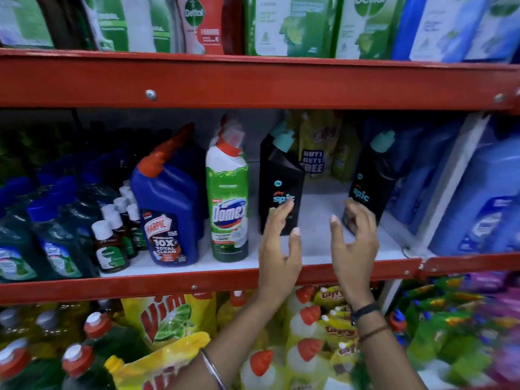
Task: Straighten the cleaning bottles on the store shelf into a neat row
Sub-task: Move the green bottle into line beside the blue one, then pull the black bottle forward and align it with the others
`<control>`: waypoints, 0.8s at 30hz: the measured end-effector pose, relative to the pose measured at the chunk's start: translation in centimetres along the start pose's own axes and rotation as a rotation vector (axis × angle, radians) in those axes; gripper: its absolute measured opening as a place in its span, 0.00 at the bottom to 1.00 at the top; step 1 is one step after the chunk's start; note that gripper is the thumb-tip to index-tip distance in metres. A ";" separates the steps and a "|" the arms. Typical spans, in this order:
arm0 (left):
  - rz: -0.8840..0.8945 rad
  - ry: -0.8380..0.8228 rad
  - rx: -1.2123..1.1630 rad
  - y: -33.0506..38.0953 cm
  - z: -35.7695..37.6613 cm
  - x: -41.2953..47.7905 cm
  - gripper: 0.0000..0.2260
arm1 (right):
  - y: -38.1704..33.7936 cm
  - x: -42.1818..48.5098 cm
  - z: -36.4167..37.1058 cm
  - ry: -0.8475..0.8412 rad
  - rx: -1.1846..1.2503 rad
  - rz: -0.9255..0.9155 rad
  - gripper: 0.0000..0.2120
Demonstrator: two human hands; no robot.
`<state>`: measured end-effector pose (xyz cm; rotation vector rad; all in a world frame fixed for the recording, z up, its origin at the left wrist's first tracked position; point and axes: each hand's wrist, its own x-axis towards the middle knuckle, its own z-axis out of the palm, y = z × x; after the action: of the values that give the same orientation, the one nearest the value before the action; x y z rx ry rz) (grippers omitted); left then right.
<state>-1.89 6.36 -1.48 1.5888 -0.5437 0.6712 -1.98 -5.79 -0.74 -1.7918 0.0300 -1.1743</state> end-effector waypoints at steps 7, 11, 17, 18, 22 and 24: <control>-0.451 -0.229 -0.102 -0.9 8.9 4.4 0.17 | 5.2 4.0 -4.1 -0.013 -0.149 0.123 0.28; -0.699 -0.311 -0.134 -1.4 12.7 7.9 0.21 | 7.8 6.3 -3.7 -0.121 -0.113 0.233 0.36; -0.713 -0.434 -0.211 -3.9 15.7 11.5 0.23 | 9.6 8.4 -3.3 -0.099 -0.132 0.155 0.24; -0.689 -0.460 -0.224 -4.2 15.7 11.6 0.22 | 9.8 8.5 -3.5 -0.097 -0.136 0.152 0.24; -0.590 -0.427 -0.160 -4.6 15.1 10.8 0.19 | 10.1 9.0 -4.1 -0.102 -0.051 0.236 0.24; -0.555 -0.377 -0.104 -4.7 14.8 10.3 0.18 | 9.6 9.2 -4.5 -0.124 0.013 0.261 0.23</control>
<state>10.37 -7.42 1.36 1.6733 -0.3723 -0.0742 4.02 -18.50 -0.91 -1.7847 0.1780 -0.8749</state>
